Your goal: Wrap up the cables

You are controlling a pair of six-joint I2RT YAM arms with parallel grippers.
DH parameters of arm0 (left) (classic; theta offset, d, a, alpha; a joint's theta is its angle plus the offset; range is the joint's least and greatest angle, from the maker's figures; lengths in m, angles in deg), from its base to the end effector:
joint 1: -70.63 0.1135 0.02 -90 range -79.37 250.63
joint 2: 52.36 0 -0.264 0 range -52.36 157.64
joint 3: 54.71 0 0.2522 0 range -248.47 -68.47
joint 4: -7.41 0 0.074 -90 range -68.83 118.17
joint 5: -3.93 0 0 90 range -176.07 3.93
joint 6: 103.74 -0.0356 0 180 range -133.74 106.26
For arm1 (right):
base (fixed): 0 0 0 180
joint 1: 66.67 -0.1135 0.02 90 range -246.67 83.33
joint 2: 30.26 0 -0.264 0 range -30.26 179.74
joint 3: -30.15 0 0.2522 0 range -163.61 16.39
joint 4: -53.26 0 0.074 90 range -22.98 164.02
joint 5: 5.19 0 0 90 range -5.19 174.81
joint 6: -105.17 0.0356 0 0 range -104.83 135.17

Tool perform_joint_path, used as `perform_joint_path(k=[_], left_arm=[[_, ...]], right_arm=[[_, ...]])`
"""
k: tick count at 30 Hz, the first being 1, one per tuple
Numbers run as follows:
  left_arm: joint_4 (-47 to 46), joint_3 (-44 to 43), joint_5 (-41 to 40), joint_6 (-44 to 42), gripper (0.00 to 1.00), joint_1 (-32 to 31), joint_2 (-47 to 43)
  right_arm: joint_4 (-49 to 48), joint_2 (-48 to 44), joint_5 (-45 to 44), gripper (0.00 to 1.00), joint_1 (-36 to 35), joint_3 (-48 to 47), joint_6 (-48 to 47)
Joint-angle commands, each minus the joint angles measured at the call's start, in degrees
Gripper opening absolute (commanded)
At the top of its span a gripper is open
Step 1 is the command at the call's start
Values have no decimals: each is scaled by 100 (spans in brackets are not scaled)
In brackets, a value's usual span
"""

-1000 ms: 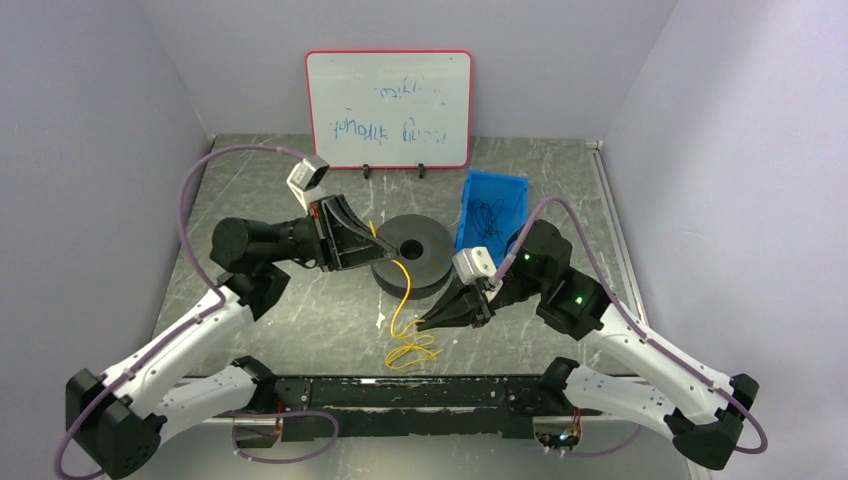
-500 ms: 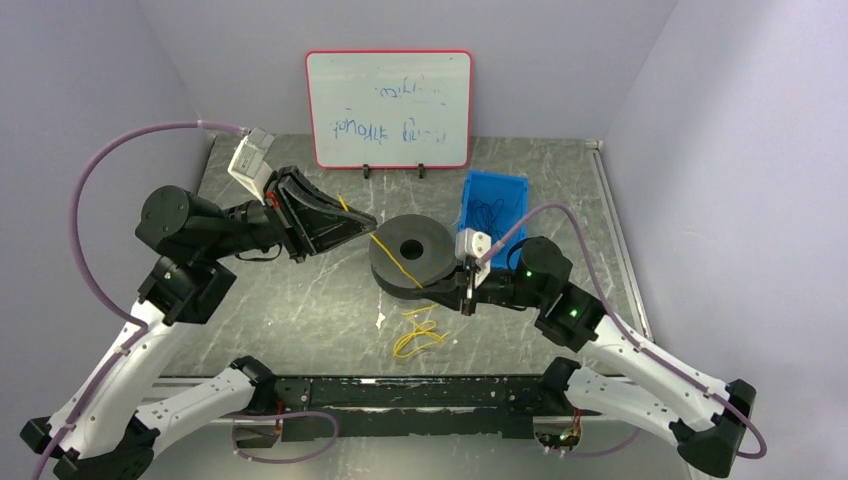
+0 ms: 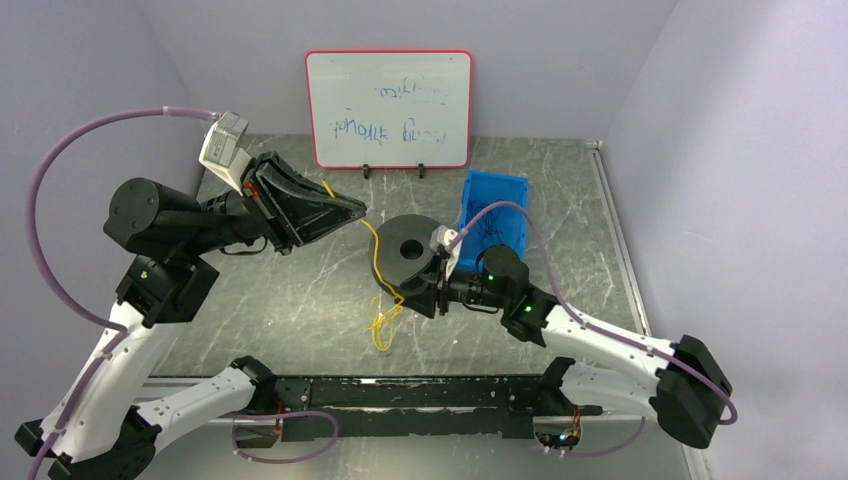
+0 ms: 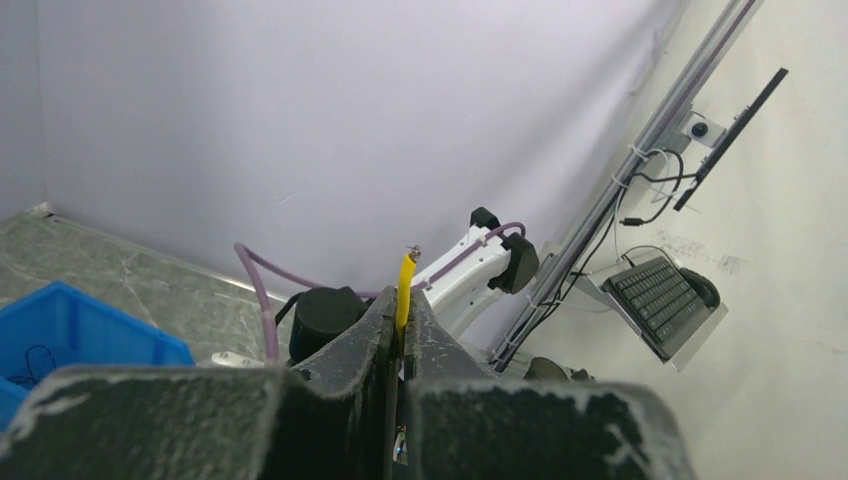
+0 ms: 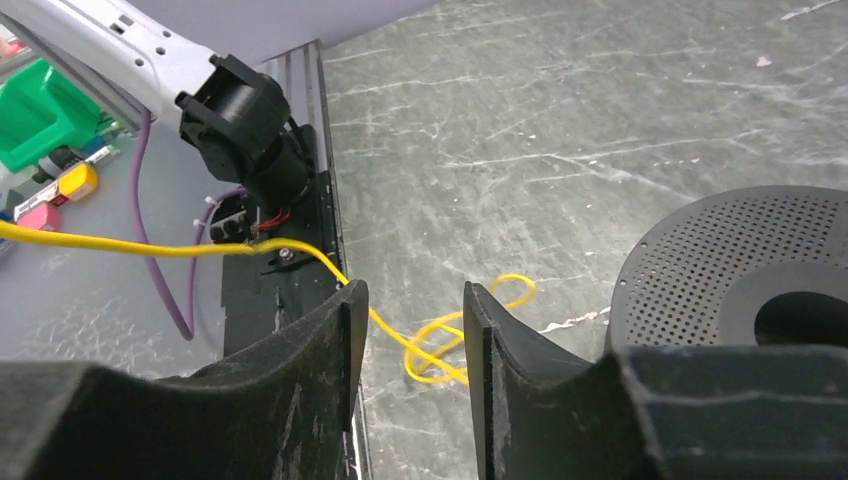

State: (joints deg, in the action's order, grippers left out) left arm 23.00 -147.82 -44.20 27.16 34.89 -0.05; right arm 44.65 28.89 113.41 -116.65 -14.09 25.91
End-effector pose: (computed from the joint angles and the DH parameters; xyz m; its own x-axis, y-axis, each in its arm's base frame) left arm 0.1001 -0.1013 0.5300 -0.3444 -0.3528 -0.8700 0.9256 0.0274 -0.3775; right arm 0.1368 0.1894 0.2637 -0.2516 -0.0453 -0.9668 -0.9481 0.2124 0.2368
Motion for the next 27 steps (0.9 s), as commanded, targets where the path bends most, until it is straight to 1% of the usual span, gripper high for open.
perform_joint_path(k=[1,5,8,11,15,21,24,27], left_arm=[[308,-317,-337,-66,7,-26,42],[578,-554,-617,-168,7,-22,61],[668,-709,-638,-221,7,-24,88],[690,-793,-585,-232,7,-22,102],[758,-845,-526,-262,7,-22,142],[801,-860,-377,-311,7,-23,211],[819,-889,-338,-335,7,-26,260],[784,-834,-303,-330,7,-28,278]], right_arm=[[-1050,334,188,45,-40,240,385],[-1287,478,-95,47,-39,554,448],[-1453,523,-406,48,-40,796,620],[-1691,576,-400,48,-41,1016,819],[-2104,559,-57,48,-48,1313,1065],[-2547,558,770,48,-86,1560,1337],[-2450,530,984,47,-91,1577,1390],[-2085,469,963,47,-99,1541,1399]])
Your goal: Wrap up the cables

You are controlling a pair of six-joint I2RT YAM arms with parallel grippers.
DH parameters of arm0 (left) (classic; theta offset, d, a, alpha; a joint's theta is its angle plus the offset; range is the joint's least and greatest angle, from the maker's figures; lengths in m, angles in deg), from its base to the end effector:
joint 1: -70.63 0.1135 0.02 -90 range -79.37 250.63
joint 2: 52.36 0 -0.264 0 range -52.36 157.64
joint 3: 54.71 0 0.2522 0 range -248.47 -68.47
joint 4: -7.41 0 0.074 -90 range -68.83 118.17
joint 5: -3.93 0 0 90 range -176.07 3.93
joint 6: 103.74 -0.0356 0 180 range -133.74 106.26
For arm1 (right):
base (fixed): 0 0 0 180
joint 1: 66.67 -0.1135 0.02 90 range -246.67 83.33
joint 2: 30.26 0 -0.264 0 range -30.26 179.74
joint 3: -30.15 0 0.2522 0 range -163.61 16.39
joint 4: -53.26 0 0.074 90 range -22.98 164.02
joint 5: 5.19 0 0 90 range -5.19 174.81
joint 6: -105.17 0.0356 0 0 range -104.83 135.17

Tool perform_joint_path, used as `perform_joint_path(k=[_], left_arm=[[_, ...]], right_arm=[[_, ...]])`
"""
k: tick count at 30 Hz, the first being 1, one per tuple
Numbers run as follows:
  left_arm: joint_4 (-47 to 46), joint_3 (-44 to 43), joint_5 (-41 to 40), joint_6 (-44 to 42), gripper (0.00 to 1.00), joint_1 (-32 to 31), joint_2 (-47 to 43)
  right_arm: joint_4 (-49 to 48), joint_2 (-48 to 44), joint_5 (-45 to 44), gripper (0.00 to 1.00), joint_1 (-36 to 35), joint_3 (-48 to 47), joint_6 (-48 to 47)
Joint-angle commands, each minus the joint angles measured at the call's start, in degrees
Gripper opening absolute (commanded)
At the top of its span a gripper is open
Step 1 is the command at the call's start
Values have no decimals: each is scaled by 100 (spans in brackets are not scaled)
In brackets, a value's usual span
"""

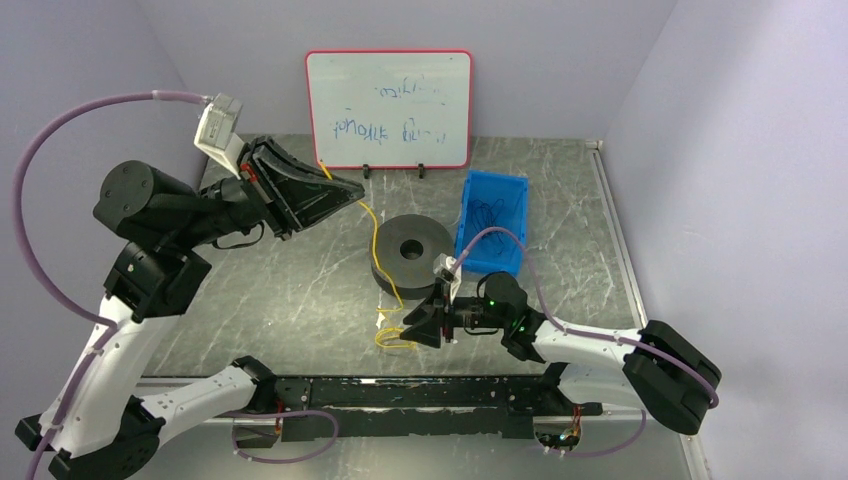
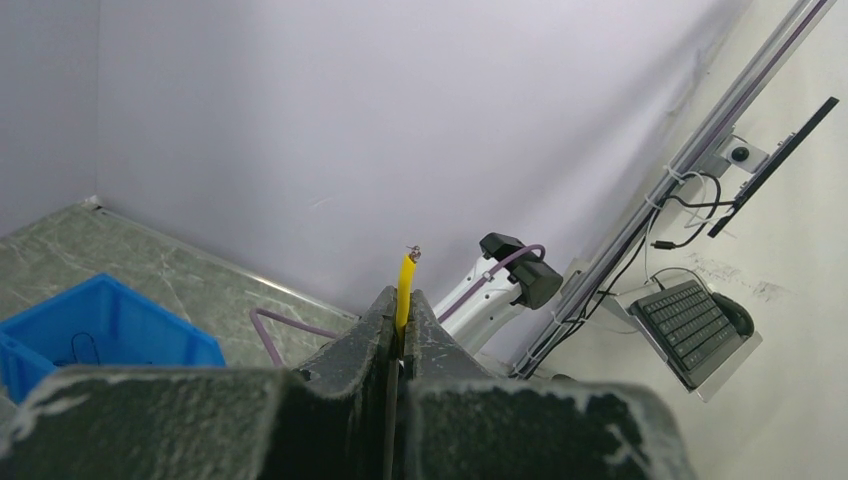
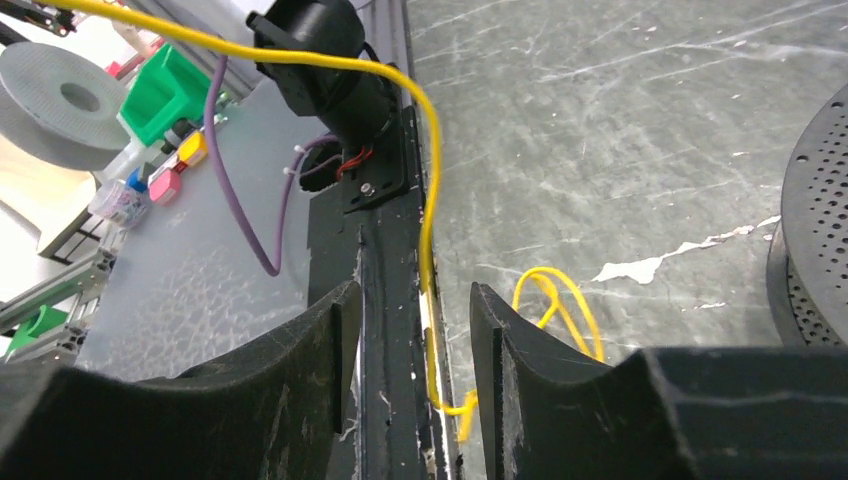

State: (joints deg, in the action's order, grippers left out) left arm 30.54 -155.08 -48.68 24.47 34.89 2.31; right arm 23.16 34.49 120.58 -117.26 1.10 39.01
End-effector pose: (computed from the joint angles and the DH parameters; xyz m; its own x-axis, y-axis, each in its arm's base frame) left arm 0.0993 -0.0981 0.5486 -0.3238 -0.3725 -0.8697 0.9150 0.1107 -0.3880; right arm 0.1202 0.1790 0.1951 -0.4593 -0.0424 -0.8873 -0.8862 0.0905 0.4544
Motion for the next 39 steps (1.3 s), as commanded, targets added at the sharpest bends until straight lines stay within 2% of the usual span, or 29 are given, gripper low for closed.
perform_joint_path(k=[1,13,22,29,39], left_arm=[[8,-84,167,-52,7,-23,51],[2,-5,189,-102,7,-24,33],[43,47,118,-143,7,-21,-1],[-9,115,154,-130,7,-21,-17],[-96,446,232,-51,7,-22,-110]], right_arm=[[206,-98,166,47,-35,21,80],[757,244,-640,46,-101,-53,-15],[535,737,-467,44,-327,-160,142],[146,787,-307,44,-403,-11,514],[483,582,-602,42,-436,77,525]])
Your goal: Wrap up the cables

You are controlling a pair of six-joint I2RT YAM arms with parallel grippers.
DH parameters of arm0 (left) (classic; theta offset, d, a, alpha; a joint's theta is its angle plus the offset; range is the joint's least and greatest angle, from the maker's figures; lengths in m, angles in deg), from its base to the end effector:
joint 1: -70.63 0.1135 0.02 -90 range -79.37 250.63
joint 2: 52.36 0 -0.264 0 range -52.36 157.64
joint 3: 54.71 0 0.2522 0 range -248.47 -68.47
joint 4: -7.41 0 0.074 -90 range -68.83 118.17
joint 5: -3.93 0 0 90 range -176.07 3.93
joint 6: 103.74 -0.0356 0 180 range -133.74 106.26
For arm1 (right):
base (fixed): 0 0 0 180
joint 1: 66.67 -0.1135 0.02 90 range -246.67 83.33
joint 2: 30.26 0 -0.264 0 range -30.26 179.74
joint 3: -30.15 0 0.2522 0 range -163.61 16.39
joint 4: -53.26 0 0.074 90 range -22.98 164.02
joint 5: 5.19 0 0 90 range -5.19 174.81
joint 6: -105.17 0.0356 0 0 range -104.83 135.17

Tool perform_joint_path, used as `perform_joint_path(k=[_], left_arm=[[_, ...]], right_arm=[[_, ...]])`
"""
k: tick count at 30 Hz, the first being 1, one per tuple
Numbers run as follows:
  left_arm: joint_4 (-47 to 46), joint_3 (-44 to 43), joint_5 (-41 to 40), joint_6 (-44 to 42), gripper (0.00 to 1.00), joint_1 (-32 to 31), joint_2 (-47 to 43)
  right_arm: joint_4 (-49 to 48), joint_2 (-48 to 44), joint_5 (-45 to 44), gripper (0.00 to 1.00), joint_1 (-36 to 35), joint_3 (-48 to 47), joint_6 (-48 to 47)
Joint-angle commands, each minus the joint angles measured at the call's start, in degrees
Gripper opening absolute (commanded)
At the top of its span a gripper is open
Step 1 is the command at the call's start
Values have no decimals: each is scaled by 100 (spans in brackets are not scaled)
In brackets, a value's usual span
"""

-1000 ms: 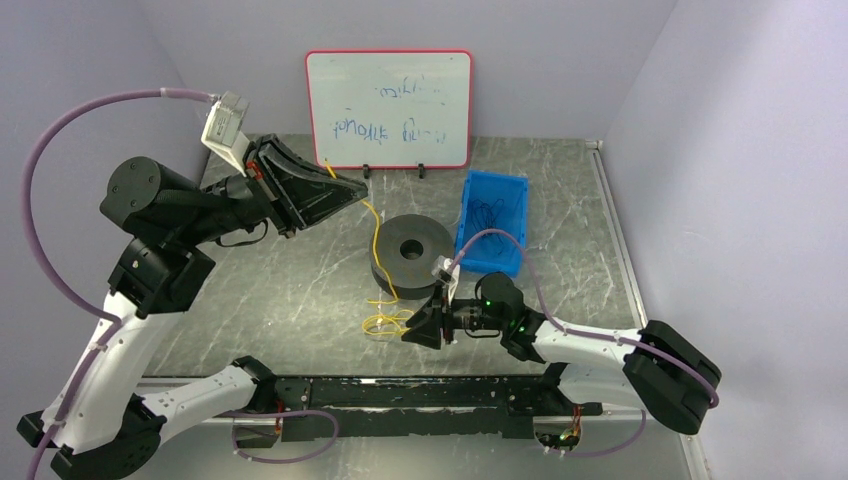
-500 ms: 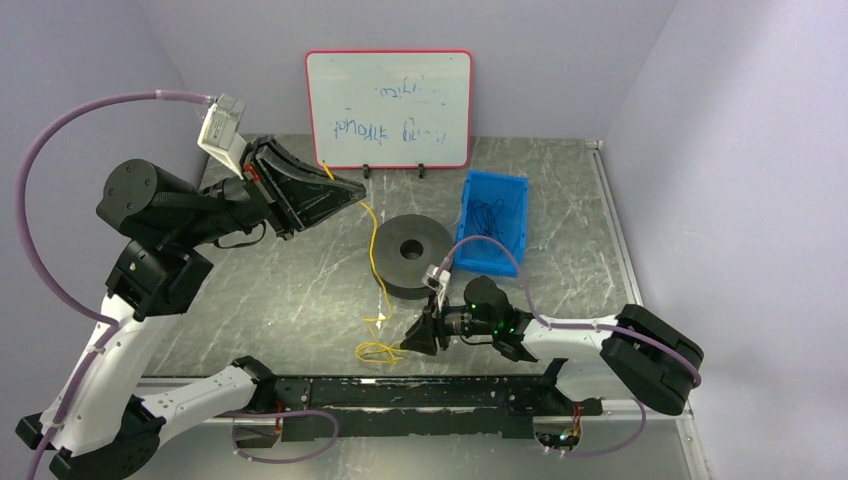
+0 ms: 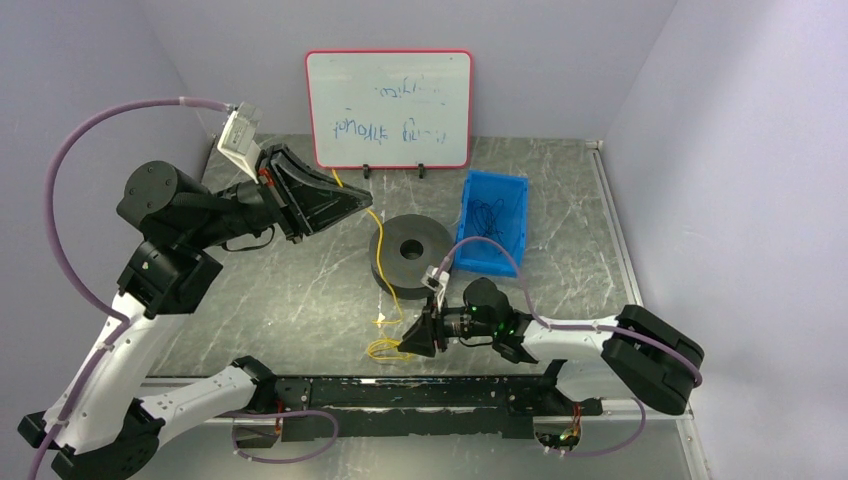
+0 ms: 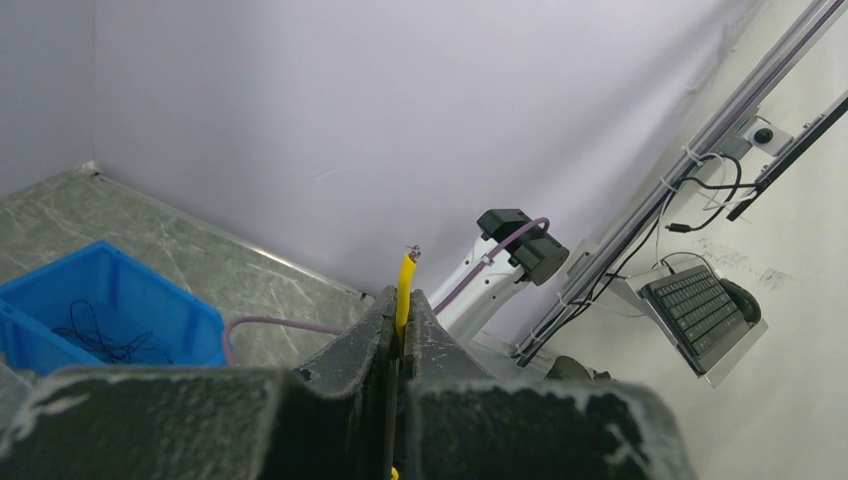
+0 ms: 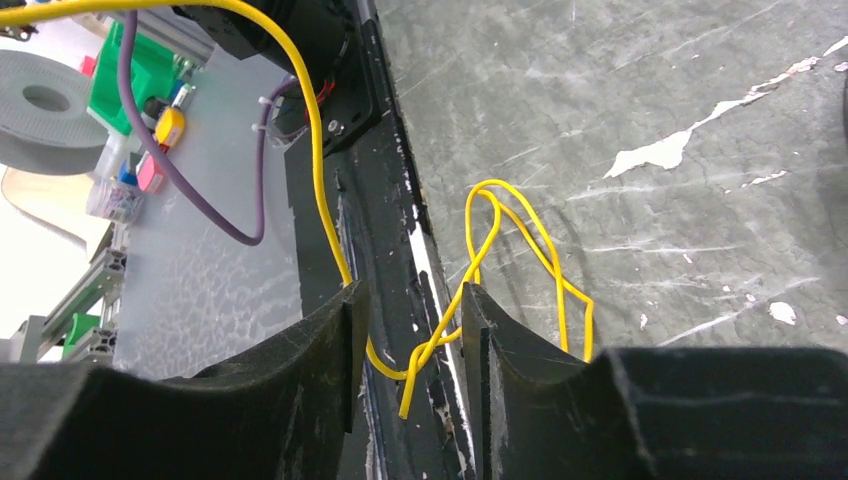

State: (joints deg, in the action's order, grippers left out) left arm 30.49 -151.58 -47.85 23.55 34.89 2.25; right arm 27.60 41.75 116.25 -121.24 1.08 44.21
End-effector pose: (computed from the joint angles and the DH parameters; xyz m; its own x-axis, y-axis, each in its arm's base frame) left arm 0.1089 -0.1055 0.5318 -0.3532 -0.3322 -0.8746 0.9040 0.1195 -0.4105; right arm 0.1140 0.1923 0.1618 -0.6282 -0.1685 -0.7596 -0.7766 0.1951 0.5990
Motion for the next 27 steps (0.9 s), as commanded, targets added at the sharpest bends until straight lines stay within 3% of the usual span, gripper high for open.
perform_joint_path(k=[1,27], left_arm=[[-88,101,155,41,7,-20,-112],[-25,74,146,51,7,-26,-78]], right_arm=[[101,-179,-250,42,-39,99,-7],[1426,-1223,-671,42,-176,353,263]])
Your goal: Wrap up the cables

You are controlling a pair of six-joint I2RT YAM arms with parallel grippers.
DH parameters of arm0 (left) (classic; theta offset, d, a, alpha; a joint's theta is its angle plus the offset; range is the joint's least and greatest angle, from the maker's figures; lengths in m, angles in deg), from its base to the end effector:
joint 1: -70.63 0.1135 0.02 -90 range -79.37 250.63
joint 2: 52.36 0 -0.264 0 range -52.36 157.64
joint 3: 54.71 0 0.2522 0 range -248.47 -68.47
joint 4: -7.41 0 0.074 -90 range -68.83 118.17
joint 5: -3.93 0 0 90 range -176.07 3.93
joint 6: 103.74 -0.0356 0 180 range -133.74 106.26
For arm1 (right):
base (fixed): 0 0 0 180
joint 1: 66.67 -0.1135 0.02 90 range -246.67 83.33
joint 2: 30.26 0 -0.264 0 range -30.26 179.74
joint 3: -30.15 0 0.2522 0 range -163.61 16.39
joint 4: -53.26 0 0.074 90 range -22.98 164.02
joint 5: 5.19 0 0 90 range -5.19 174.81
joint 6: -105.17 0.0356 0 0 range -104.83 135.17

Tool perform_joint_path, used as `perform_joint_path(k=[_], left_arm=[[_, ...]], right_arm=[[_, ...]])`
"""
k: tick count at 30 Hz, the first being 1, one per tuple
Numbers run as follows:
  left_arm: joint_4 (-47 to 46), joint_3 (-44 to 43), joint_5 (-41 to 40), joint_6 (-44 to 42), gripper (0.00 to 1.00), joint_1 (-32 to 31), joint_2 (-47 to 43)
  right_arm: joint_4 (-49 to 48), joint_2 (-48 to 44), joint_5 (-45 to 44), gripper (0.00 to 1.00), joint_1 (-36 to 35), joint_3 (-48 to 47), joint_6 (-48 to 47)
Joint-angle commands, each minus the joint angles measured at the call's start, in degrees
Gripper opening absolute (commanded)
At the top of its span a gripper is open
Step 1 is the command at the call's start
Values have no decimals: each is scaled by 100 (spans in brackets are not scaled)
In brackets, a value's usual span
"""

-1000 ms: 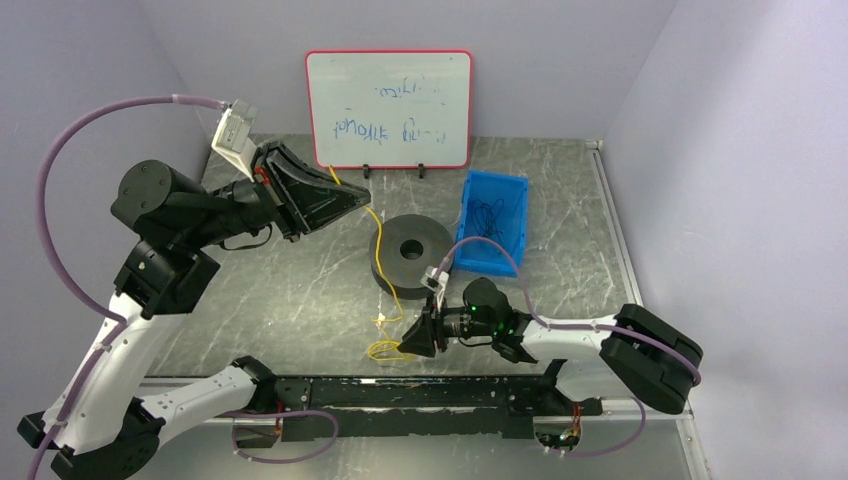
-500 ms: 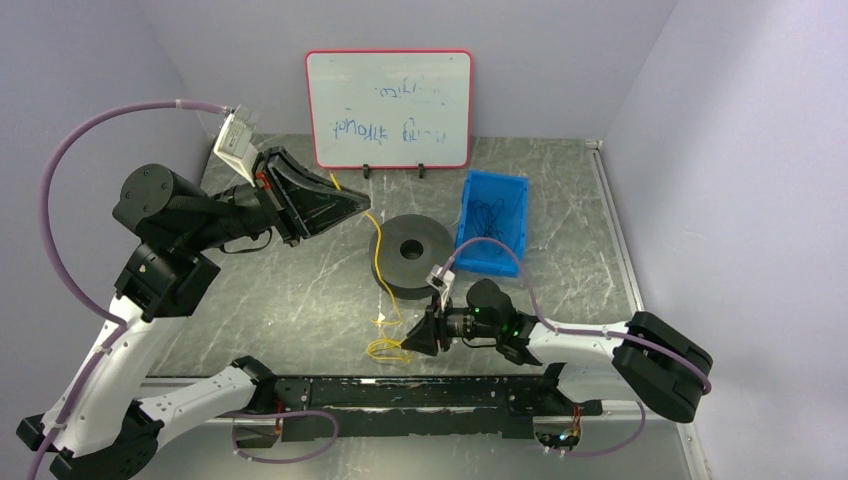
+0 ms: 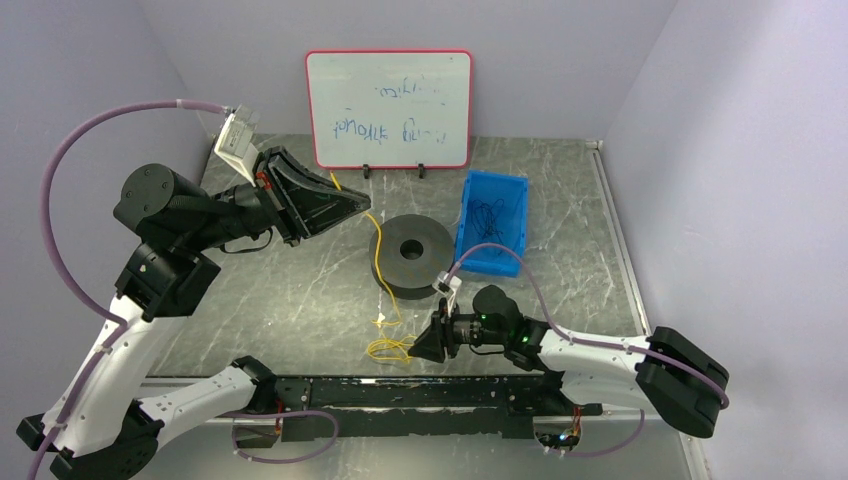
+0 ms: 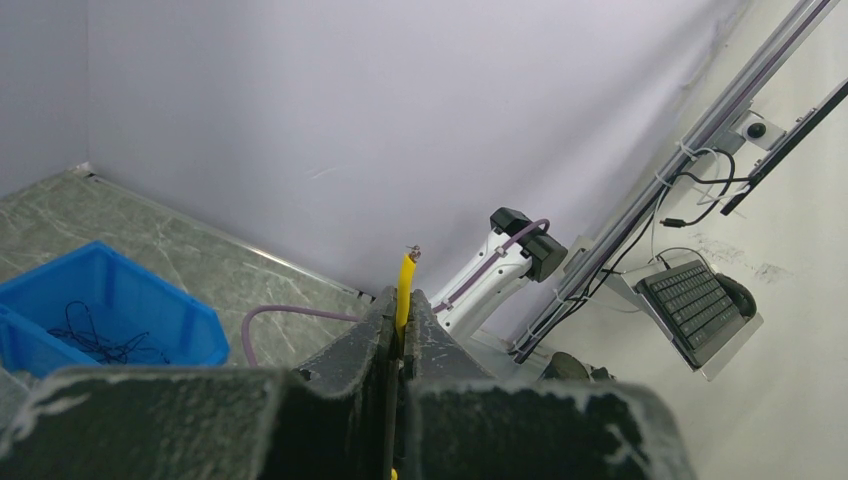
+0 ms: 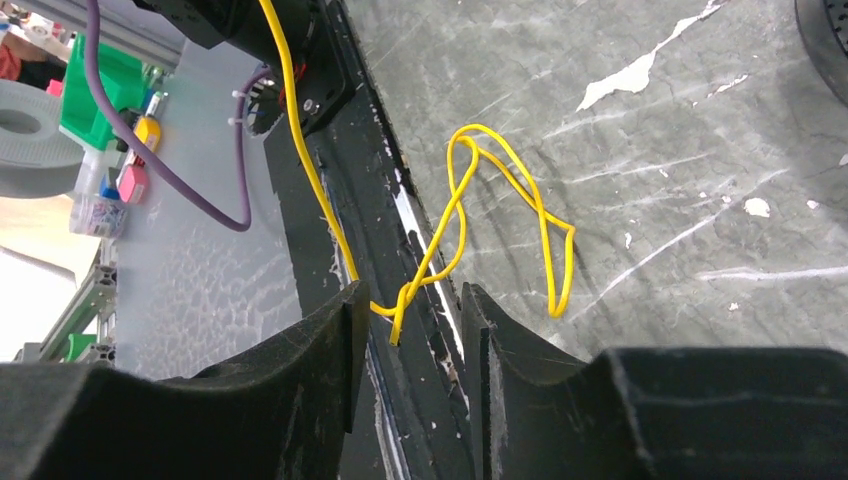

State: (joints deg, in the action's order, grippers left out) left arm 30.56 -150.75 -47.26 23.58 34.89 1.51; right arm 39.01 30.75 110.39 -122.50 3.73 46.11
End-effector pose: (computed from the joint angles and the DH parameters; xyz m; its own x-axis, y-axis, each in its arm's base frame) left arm 0.1066 -0.1042 0.5292 -0.3572 -0.3250 -0.8757 0.9048 0.1123 -0.4107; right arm 0.0991 0.1734 0.1644 -0.6680 -0.1584 -0.7271 -0.7347 0.2951 0.6108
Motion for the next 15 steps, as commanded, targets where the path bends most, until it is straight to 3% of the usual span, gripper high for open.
perform_joint_path(k=[1,15], left_arm=[[-19,-26,91,49,7,-22,7],[-41,23,66,34,7,-24,-21]], right_arm=[[340,-130,-80,42,-65,93,78],[350,7,51,34,-198,-16,122]])
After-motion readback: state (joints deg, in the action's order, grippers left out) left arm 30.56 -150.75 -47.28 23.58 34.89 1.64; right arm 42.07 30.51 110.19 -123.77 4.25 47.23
